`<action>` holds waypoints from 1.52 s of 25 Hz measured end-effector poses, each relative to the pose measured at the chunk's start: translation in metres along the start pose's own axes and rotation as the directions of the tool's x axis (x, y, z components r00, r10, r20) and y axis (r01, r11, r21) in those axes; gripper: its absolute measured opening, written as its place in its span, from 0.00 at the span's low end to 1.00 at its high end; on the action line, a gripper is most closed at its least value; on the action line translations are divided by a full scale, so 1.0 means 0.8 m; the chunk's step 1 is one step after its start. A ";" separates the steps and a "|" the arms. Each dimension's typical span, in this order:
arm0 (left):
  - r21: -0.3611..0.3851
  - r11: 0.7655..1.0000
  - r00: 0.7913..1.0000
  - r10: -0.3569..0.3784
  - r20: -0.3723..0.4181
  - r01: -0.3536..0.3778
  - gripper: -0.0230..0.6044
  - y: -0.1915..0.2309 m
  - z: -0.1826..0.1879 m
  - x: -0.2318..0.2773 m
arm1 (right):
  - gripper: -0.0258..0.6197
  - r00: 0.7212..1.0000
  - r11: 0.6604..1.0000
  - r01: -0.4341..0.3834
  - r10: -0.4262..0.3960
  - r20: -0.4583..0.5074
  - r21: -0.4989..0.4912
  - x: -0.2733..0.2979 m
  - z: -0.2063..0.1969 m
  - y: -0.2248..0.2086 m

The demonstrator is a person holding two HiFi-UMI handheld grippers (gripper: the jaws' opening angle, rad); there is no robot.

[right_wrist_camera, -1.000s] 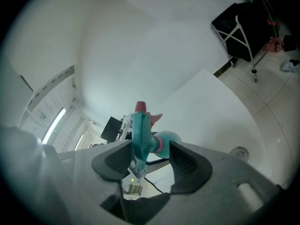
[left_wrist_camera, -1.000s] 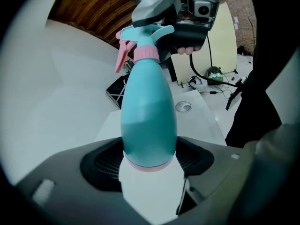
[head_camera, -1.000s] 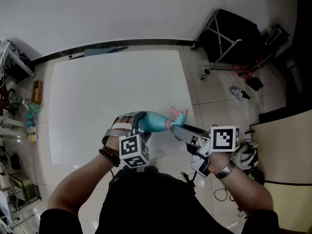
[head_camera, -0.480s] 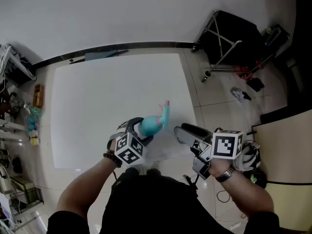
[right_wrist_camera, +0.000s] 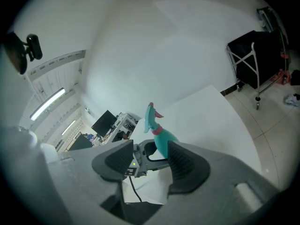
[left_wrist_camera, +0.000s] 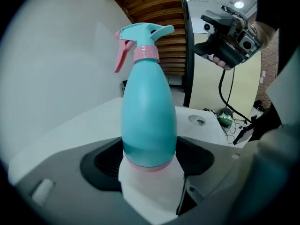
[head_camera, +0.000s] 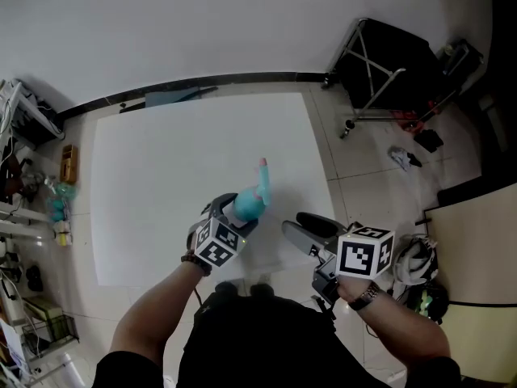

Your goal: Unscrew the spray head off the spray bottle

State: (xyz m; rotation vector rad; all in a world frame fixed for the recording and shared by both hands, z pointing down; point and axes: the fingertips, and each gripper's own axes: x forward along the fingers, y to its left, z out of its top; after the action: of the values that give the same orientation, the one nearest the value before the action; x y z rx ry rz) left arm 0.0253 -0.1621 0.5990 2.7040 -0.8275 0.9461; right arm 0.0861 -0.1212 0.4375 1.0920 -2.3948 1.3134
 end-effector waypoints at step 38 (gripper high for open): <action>-0.093 0.995 1.000 -0.022 -0.008 0.021 0.66 0.021 -0.048 0.015 | 0.36 1.000 1.000 0.018 -0.018 -0.014 -0.015 0.018 -0.026 -0.004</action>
State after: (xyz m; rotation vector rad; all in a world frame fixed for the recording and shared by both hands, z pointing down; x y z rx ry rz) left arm 0.0035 -0.1695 0.6364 2.6223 -0.8177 0.8911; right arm 0.0748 -0.1134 0.4588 1.0941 -2.3748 1.2912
